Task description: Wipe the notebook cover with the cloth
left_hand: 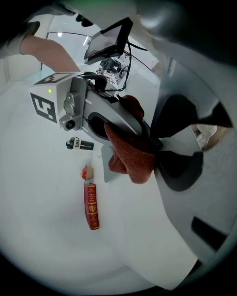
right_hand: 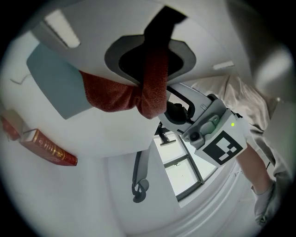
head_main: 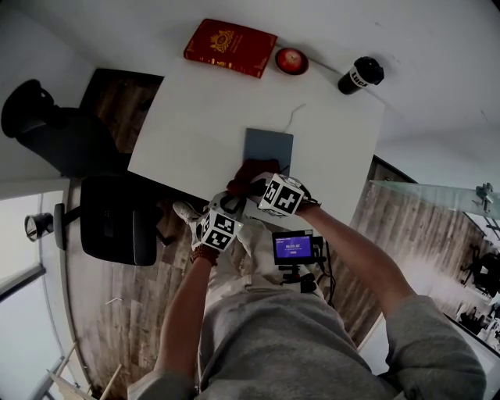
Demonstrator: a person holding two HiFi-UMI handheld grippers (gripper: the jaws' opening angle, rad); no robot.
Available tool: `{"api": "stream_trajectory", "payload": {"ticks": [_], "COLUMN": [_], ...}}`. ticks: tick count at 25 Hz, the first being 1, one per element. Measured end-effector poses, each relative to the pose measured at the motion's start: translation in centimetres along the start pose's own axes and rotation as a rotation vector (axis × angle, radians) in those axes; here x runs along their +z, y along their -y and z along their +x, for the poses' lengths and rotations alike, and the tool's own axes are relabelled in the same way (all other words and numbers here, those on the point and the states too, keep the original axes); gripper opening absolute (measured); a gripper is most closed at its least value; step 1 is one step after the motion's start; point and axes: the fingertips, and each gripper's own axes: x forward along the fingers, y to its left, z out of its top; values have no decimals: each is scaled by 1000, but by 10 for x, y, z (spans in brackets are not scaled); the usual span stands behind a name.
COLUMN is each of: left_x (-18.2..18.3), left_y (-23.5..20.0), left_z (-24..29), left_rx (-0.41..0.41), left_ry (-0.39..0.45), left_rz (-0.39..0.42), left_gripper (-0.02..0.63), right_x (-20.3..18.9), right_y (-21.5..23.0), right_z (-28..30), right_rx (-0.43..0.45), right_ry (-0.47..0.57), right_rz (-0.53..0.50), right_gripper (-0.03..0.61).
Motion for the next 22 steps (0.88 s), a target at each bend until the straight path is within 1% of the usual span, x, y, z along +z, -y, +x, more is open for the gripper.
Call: {"api": "stream_trajectory", "payload": {"ticks": [3,7,11,13,15,17,19,22], "left_x": [0,2,3,3,3,3,3,2], "left_y": [1,0,1,0,-1,-1,-1,-1], "left_z": [1,0,0,-1,-2,-2,-1,-1], "left_rx": [-1,4,5,0,1,6,10,7], "left_ry": [-1,4,15,15,11,11,19,16], "left_rz": [1,-1,-8,-12,-19,-28,-32,-33], "left_gripper": [89,89,89,89,89,89,91,91], "right_x": [0,-2,1,11,27,41,53,60], "right_y": [0,-5,-9,-7,1,18,43,87], "right_z": [-1,0,-6,-16,-33,-56,-79,-105], "right_rx": [-3,22,32,23,6,-30,-103,-225], "right_ry": [30,44,44,97,183,255,302,326], "right_rz": [50,86,70,88,132,163,166,145], "right_gripper": [66,66,67,67,69,69,69,70]}}
